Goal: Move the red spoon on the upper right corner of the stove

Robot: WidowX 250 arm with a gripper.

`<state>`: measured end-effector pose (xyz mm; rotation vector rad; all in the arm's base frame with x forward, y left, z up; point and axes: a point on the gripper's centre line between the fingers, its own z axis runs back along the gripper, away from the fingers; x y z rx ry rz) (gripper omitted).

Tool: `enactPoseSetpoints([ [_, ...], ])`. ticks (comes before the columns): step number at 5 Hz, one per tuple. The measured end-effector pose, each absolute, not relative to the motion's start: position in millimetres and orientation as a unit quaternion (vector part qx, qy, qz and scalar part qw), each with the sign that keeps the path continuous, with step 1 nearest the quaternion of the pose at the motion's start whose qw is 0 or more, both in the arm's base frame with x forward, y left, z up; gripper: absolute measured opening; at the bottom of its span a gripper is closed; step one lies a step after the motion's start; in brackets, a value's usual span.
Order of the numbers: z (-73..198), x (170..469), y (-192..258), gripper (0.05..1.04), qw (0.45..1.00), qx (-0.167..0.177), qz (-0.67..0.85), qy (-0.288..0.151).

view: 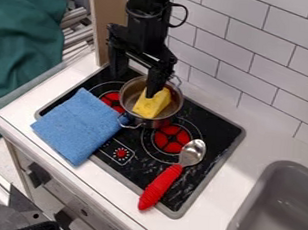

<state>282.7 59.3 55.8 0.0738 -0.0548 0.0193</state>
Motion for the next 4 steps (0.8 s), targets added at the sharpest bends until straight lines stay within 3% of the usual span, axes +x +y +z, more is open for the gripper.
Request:
enactPoseSetpoints([
  [1,46,278,58,1.005,0.999,0.032,0.01,-0.01],
  [4,26,233,1,1.005,0.999,-0.033,-0.017,0.003],
])
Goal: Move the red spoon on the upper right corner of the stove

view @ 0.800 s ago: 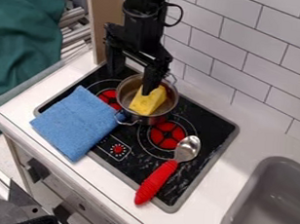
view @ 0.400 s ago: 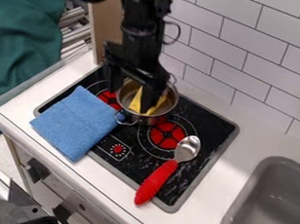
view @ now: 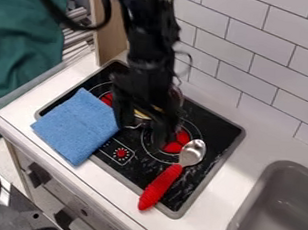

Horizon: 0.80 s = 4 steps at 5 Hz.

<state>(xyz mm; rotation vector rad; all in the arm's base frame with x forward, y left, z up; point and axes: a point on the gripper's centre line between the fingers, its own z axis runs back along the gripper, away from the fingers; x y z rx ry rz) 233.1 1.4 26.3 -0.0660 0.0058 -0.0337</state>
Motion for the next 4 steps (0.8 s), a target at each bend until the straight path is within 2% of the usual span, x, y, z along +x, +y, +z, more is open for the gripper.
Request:
enactPoseSetpoints([
  [2,-10,230,-35,1.005,0.999,-0.004,-0.028,0.023],
  [4,-36,249,-33,1.005,0.997,0.018,0.075,-0.024],
])
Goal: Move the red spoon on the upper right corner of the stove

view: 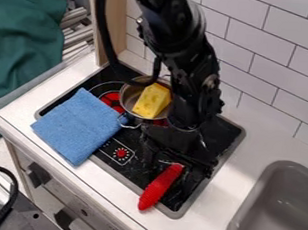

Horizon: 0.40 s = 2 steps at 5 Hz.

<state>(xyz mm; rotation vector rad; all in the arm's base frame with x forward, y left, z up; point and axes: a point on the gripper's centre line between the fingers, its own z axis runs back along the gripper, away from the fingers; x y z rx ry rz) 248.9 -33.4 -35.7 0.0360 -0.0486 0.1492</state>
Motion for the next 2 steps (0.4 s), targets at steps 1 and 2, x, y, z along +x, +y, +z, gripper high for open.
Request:
enactPoseSetpoints([
  [1,-41.0,254.1,-29.1,1.005,0.995,0.022,0.095,-0.038],
  [2,-44.5,256.4,-25.6,0.967,0.994,0.024,0.098,-0.038],
])
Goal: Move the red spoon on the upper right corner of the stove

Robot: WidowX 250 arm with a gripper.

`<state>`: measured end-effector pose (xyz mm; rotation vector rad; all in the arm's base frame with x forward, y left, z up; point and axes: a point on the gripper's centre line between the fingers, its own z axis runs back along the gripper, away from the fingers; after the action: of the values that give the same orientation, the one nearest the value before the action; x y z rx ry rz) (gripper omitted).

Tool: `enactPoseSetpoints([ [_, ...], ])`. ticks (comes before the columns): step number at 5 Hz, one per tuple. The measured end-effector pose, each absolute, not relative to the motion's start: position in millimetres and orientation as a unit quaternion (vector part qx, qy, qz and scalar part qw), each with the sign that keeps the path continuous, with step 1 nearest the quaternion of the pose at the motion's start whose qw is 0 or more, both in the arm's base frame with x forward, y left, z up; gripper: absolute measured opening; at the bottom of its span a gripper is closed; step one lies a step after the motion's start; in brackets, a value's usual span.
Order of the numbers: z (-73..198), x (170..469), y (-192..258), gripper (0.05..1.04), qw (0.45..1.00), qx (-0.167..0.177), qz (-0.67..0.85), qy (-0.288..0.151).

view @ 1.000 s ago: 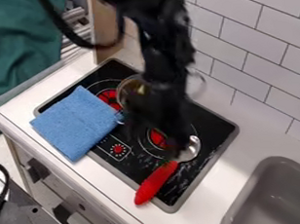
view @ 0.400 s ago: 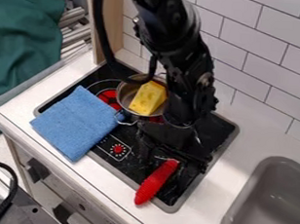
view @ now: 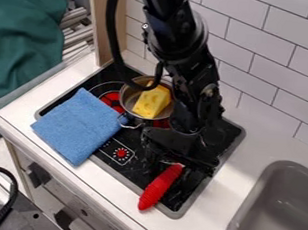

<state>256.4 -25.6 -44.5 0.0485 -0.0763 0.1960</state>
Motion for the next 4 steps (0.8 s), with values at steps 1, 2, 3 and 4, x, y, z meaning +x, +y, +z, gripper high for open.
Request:
enactPoseSetpoints([
  [1,-44.0,257.5,-24.2,0.687,0.995,0.029,0.09,-0.04],
  [2,-44.0,255.8,-24.1,0.391,0.996,0.031,0.078,-0.031],
  [3,-43.3,252.0,-23.4,0.288,0.997,0.035,0.06,-0.021],
  [4,-41.5,248.7,-23.5,0.288,0.998,0.035,0.045,-0.012],
])
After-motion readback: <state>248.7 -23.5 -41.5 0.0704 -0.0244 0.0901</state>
